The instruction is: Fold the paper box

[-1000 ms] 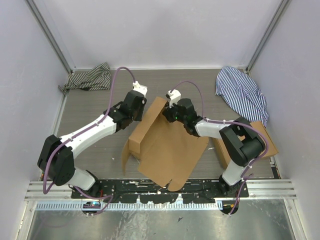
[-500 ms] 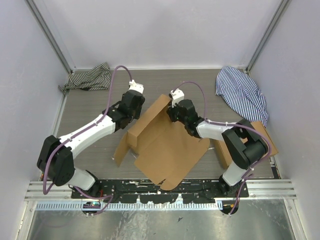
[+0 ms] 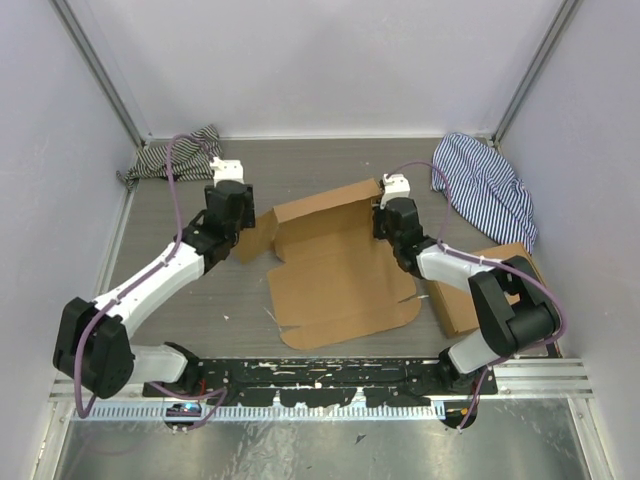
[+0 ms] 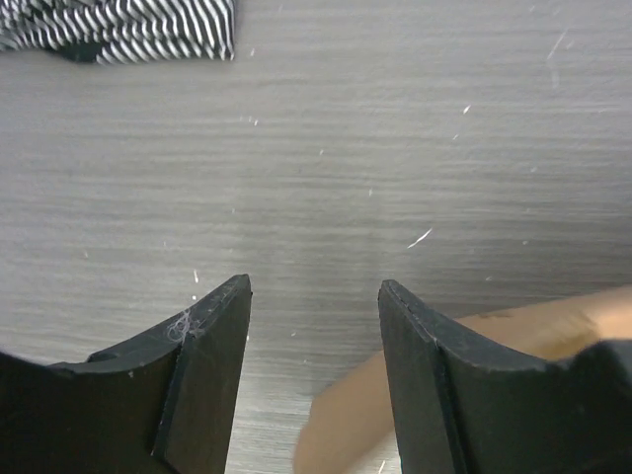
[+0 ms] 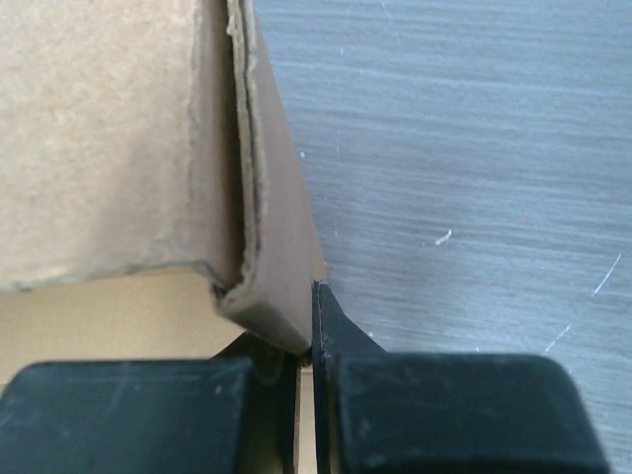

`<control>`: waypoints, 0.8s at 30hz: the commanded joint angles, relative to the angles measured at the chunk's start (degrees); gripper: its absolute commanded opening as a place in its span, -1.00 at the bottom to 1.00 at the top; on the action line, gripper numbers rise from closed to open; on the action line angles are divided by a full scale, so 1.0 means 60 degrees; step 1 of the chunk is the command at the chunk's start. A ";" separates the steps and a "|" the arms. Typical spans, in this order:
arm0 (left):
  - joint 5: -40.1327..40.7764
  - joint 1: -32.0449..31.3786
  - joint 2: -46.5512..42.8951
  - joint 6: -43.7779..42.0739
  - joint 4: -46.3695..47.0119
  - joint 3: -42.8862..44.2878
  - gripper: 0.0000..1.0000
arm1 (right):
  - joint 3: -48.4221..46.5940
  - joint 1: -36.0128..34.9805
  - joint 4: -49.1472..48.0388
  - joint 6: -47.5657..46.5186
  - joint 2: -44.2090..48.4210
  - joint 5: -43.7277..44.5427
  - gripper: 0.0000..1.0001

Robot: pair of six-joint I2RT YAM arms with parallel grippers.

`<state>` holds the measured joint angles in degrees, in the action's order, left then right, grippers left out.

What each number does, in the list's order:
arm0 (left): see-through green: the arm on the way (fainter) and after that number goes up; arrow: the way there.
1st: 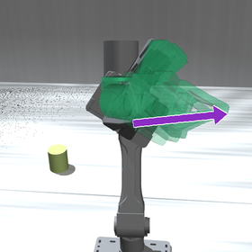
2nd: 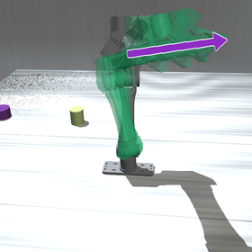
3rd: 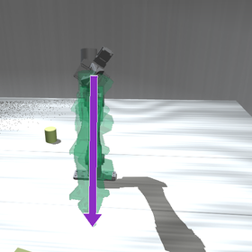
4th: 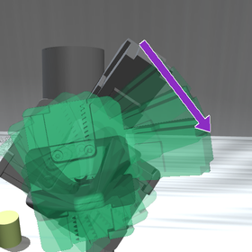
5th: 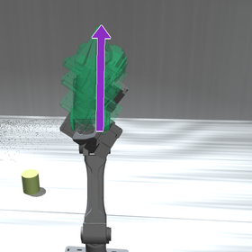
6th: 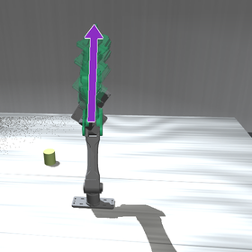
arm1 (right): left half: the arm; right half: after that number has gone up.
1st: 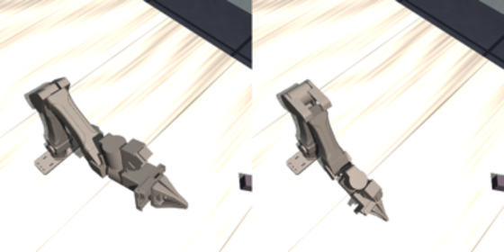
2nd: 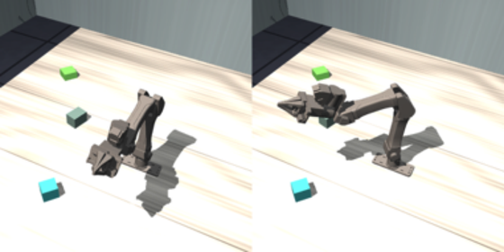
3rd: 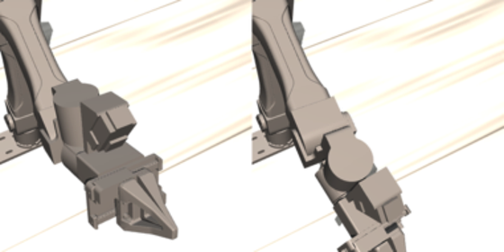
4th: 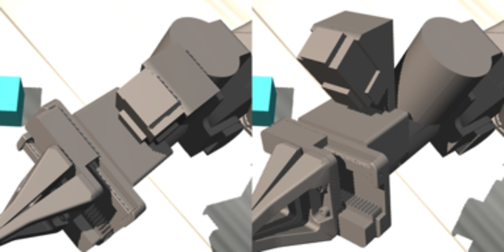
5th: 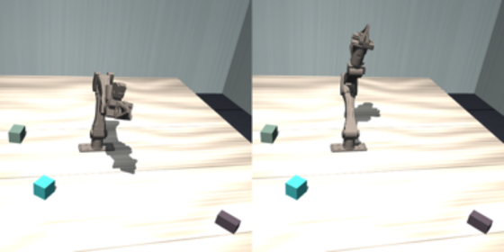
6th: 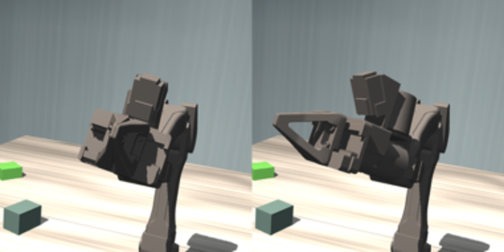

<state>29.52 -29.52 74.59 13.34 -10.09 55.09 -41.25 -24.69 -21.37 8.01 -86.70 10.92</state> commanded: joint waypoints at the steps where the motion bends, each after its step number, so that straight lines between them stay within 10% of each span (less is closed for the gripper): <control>1: 0.0546 0.0309 -0.0113 0.0269 0.1093 -0.1013 0.23 | 0.0357 0.0094 -0.0609 0.0410 0.0627 0.0160 -0.98; 10: -0.0702 0.2056 -0.1097 0.1097 0.2395 -0.2092 0.26 | 0.0878 0.0522 -0.0224 0.0915 0.1357 -0.0194 -0.98; 24: -0.4573 0.2015 -0.0388 0.1671 0.6555 -0.4371 0.19 | 0.0541 0.0932 0.0309 0.1334 0.1306 -0.1303 -0.98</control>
<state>10.31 -16.75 72.29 21.43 16.73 31.27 -35.24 -19.27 -17.43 14.15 -79.40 5.78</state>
